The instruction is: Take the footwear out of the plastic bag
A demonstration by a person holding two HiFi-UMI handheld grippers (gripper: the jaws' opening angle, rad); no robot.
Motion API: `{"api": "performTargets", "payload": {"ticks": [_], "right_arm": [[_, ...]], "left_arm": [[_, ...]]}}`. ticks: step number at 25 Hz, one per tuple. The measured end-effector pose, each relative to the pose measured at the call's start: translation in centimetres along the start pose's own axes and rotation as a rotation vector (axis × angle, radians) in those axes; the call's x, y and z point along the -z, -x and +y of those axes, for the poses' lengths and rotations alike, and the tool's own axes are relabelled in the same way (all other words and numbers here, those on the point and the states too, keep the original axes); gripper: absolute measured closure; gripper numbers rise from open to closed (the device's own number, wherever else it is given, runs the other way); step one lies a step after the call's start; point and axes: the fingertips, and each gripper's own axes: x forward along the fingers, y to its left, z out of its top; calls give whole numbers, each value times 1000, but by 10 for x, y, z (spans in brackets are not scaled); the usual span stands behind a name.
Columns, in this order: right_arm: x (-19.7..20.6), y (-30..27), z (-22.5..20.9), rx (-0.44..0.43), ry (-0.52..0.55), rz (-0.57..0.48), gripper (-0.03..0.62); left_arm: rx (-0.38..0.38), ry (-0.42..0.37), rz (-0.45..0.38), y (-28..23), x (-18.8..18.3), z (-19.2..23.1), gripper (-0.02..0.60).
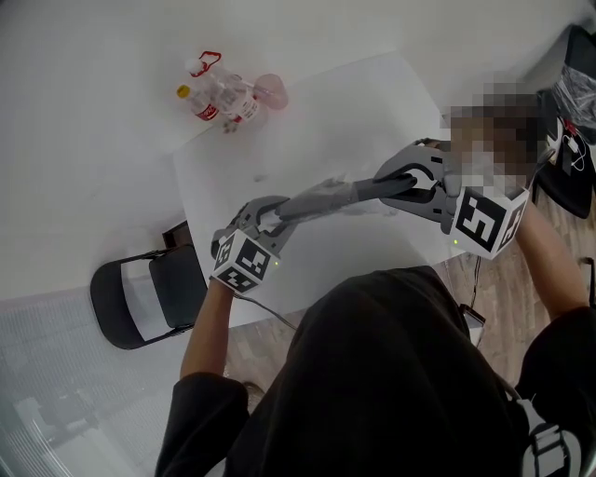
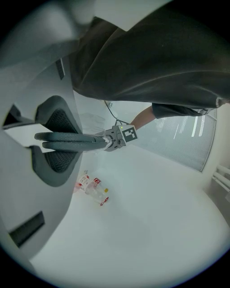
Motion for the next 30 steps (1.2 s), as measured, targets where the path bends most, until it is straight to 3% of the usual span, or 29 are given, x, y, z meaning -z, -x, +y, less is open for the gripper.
{"api": "performTargets", "payload": {"ticks": [30], "right_arm": [[-4, 8, -4, 9, 3, -11, 519]], "left_arm": [[-23, 22, 12, 8, 13, 8, 457]]}}
